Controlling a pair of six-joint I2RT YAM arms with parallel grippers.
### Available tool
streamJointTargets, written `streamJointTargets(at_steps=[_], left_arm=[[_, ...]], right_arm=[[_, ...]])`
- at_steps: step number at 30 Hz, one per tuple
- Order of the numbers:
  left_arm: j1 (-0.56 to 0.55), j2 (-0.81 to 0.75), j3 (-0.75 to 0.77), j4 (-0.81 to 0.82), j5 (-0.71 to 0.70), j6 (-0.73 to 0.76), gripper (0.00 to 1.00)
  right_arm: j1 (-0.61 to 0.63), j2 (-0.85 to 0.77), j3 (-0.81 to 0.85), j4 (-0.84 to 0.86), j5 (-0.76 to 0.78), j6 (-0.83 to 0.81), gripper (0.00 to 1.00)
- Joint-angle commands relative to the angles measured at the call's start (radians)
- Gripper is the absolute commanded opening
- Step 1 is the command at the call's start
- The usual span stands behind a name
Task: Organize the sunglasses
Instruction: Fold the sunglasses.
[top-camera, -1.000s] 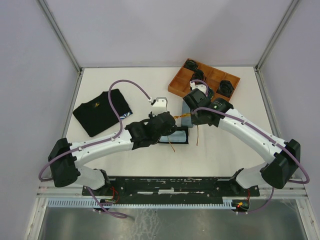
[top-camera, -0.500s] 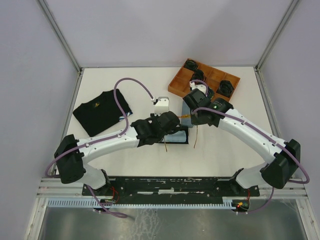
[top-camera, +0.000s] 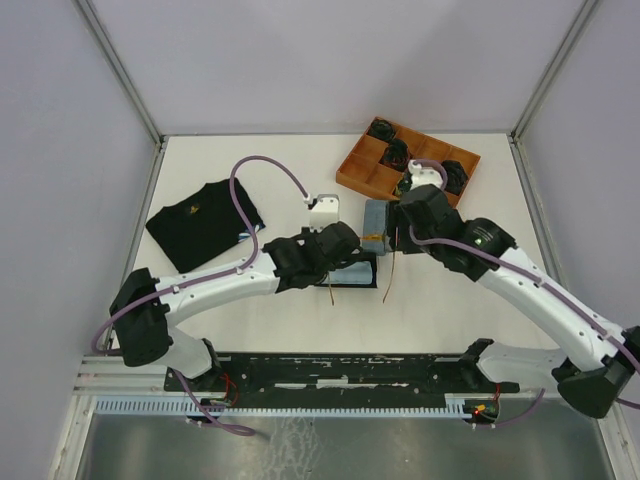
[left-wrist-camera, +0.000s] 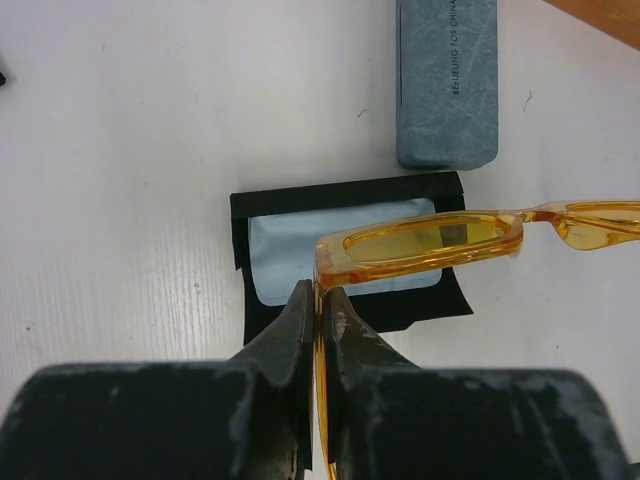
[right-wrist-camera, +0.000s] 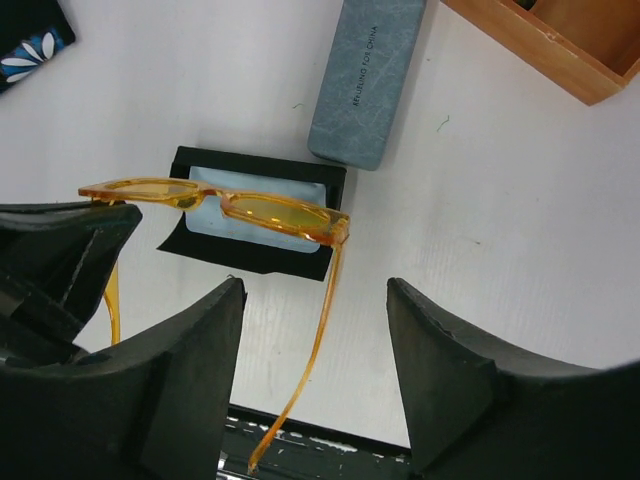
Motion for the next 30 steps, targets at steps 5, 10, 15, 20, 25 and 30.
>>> streamJointTargets(at_steps=[5,10,15,20,25,30], left_arm=[[0.125,-0.145,-0.08,0.176,0.276,-0.067,0.03],[0.256,-0.235,-0.132,0.266,0.503,-0.112,0.03],[0.313,-0.288,-0.137,0.346,0.641,-0.195,0.03],[0.341,-0.318,-0.13,0.434,0.738,-0.329,0.03],[0.344,-0.363,-0.192,0.578,0.781,-0.501,0.03],[0.342,-0.411,-0.216,0.615,0.771,-0.57,0.03]], right_arm=[[0.002,-0.374,-0.21,0.213,0.091,0.007,0.67],[0.003,-0.677,-0.425,0.469,0.109,-0.058,0.67],[0.002,-0.82,-0.559,0.659,0.036,-0.189,0.69],[0.002,-0.789,-0.543,0.672,-0.185,-0.297,0.75],[0.002,-0.725,-0.6,0.912,-0.326,-0.315,0.68],[-0.004,-0.518,-0.567,1.112,-0.471,-0.35,0.59]])
